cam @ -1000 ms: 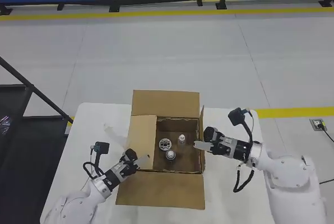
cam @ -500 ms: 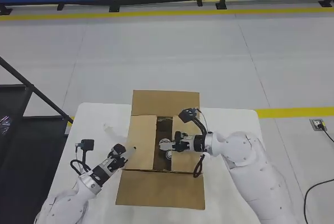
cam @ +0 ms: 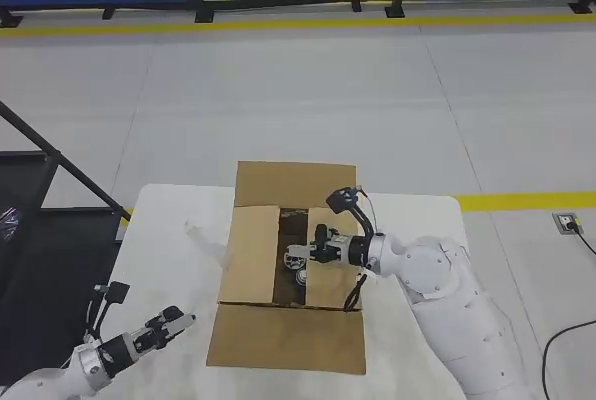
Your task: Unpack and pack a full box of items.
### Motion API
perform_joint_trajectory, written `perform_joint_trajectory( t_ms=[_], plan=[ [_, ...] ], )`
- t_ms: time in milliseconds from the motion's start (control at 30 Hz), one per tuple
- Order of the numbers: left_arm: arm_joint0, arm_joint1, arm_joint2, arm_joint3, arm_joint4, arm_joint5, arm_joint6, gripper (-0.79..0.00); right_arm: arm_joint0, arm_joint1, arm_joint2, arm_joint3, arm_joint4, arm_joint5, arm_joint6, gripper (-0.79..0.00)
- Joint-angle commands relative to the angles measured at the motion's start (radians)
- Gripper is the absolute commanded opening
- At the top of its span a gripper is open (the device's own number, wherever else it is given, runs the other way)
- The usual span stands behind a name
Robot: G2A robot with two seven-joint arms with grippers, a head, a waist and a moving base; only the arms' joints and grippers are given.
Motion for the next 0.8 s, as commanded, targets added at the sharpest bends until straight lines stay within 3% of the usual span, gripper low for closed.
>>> perform_joint_trajectory(
  t_ms=[0,133,367,600,767],
  plan=[
    [0.001,0.011,-0.004,0.003,-0.023,-0.005,-0.145,0.000,0.000,0.000,0.000,0.000,0.000,0.000,0.000,0.000],
    [0.001,0.031,0.034,-0.017,-0.079,0.053,-0.279,0.000,-0.016,0.001,0.009,-0.015,-0.018,0.035,-0.060,0.000],
    [-0.036,0.047,0.124,-0.010,-0.204,0.096,-0.321,0.000,-0.087,0.007,0.048,-0.094,-0.110,0.134,-0.308,0.000],
    [-0.050,0.053,0.135,-0.039,-0.321,0.134,-0.265,0.000,-0.092,0.009,0.084,-0.063,-0.169,0.244,-0.483,0.000],
    [-0.049,0.052,0.136,-0.066,-0.377,0.170,-0.150,0.000,-0.025,0.006,0.099,0.063,-0.186,0.268,-0.563,0.000]
  ],
)
